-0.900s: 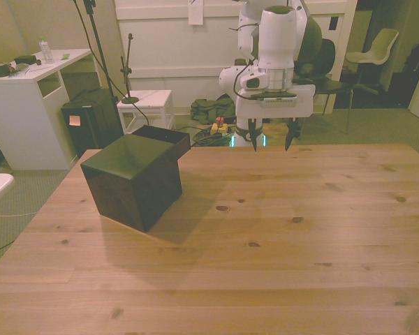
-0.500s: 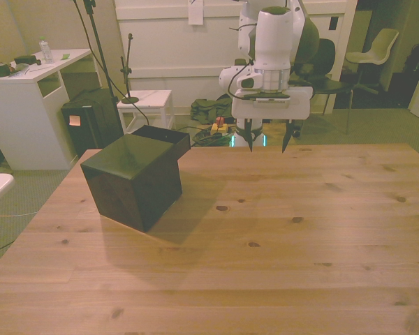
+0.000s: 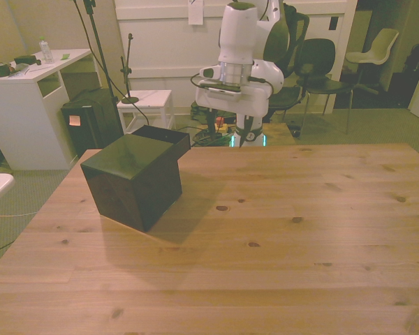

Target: Close the top drawer

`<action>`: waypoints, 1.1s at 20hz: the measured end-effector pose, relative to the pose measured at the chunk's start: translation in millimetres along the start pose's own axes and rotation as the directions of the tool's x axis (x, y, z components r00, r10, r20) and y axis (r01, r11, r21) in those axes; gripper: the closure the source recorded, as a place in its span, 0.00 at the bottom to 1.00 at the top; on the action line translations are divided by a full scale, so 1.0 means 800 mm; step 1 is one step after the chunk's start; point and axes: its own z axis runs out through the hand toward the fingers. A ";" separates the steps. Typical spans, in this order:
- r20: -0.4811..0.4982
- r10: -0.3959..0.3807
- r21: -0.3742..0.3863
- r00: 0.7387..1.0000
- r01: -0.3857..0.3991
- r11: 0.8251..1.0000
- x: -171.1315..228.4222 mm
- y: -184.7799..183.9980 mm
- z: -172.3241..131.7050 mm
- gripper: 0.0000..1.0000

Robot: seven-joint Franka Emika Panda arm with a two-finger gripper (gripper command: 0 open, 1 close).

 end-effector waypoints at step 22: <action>-0.036 0.086 -0.018 0.996 -0.086 0.996 0.081 -0.023 0.002 1.00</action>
